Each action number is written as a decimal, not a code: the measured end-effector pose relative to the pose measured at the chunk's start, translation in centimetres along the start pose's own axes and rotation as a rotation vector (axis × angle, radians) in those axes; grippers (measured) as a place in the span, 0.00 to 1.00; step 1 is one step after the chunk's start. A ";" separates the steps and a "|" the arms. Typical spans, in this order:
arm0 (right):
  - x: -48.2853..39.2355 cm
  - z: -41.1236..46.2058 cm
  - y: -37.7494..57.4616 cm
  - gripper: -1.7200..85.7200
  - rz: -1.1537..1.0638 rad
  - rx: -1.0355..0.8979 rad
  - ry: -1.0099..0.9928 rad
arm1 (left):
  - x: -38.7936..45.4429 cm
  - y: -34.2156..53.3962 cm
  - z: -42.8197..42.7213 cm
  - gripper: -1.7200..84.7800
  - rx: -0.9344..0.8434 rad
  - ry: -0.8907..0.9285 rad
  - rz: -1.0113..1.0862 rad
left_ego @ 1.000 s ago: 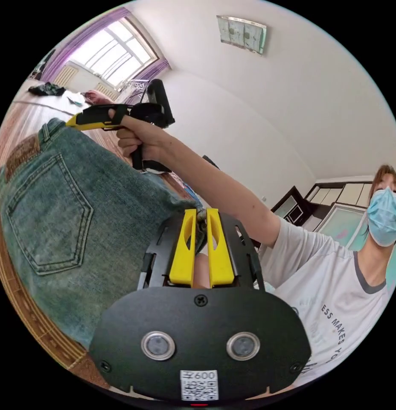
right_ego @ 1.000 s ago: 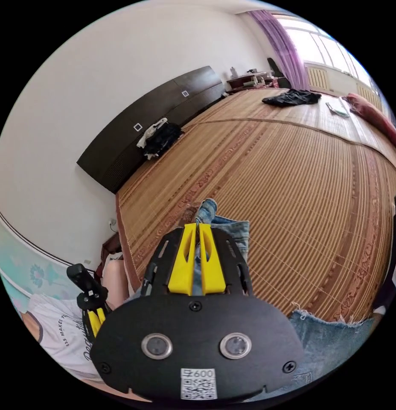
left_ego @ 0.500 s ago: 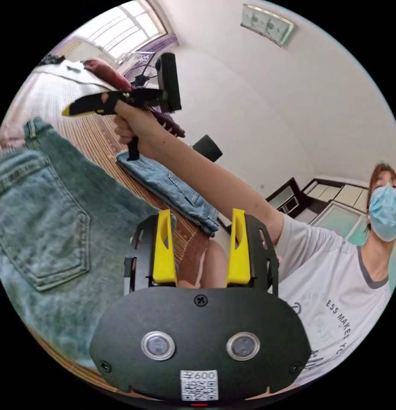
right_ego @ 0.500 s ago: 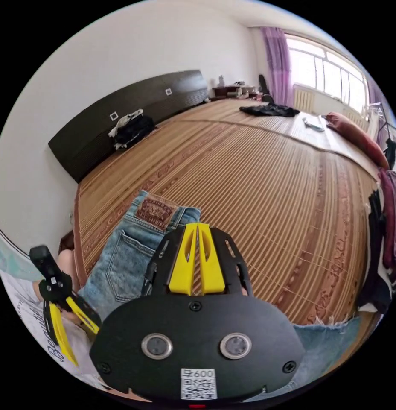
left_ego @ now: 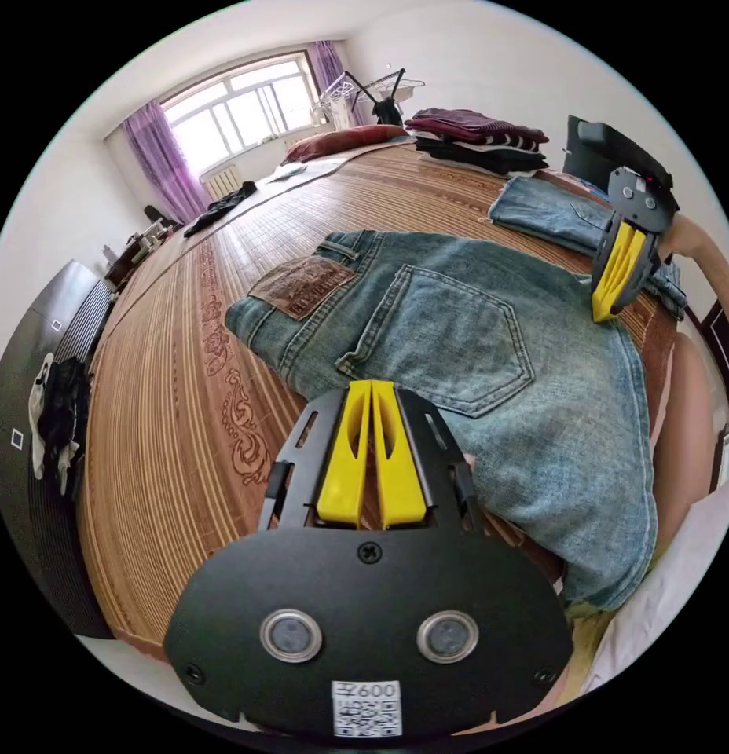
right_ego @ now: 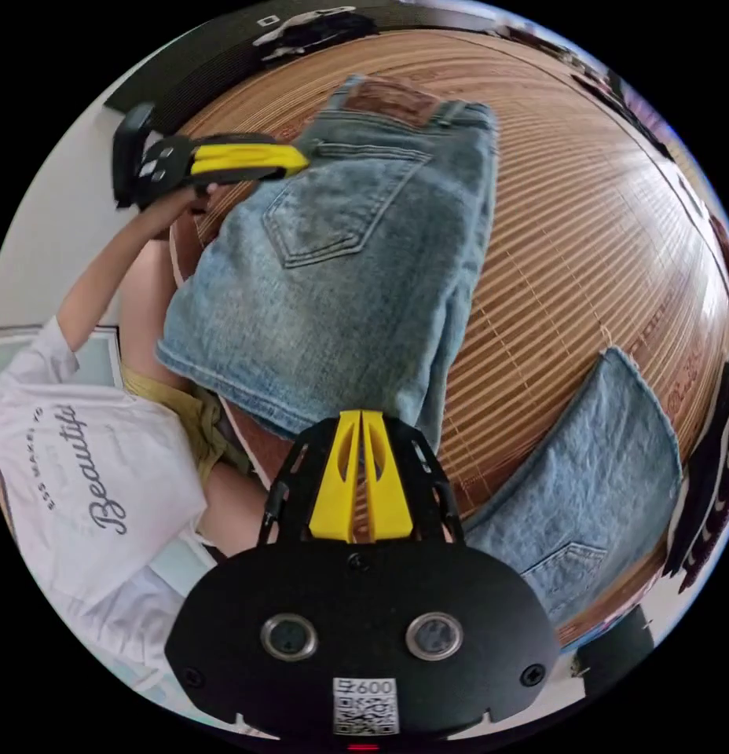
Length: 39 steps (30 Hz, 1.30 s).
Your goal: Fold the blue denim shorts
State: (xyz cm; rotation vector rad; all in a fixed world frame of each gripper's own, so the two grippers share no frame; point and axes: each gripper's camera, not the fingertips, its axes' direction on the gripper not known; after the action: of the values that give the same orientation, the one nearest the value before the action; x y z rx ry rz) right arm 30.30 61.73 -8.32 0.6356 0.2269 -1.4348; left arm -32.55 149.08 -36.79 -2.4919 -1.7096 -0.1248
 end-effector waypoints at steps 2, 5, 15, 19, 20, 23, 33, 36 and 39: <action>-0.5 -1.2 -1.7 0.01 0.003 0.057 0.102 | 0.9 1.7 -0.7 0.03 -0.048 -0.030 -0.023; -3.3 -3.3 -4.9 0.01 0.036 0.245 0.394 | 3.4 5.3 -3.2 0.03 -0.113 -0.013 -0.020; -16.1 -10.6 -9.9 0.01 -0.119 0.468 0.350 | -10.6 11.8 -11.2 0.02 0.045 0.011 -0.188; -13.6 -7.8 -11.8 0.01 -0.047 0.337 0.399 | -13.0 15.9 -7.9 0.02 0.045 -0.075 -0.125; -13.1 -9.0 -10.5 0.01 -0.035 0.446 0.375 | -13.3 16.6 -8.3 0.03 0.072 -0.087 -0.148; -8.9 -12.4 -8.1 0.02 0.209 0.531 0.297 | -16.4 19.2 -9.9 0.03 0.165 -0.066 -0.250; -4.7 -21.6 -1.7 0.09 0.216 0.736 0.402 | -35.7 21.7 -21.5 0.13 0.519 -0.102 -0.525; -1.9 -22.6 -2.8 0.09 0.251 0.714 0.215 | -42.7 17.9 -19.1 0.18 0.348 0.036 -0.539; -0.7 -23.2 -3.7 0.08 0.269 0.683 0.172 | -46.6 15.9 -15.5 0.18 0.288 0.165 -0.491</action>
State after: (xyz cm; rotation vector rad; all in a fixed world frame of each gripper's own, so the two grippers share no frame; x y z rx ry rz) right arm 31.83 74.66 -27.92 1.2967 -0.2254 -1.1823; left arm -34.52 98.21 -28.47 -1.7766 -2.0586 -0.1128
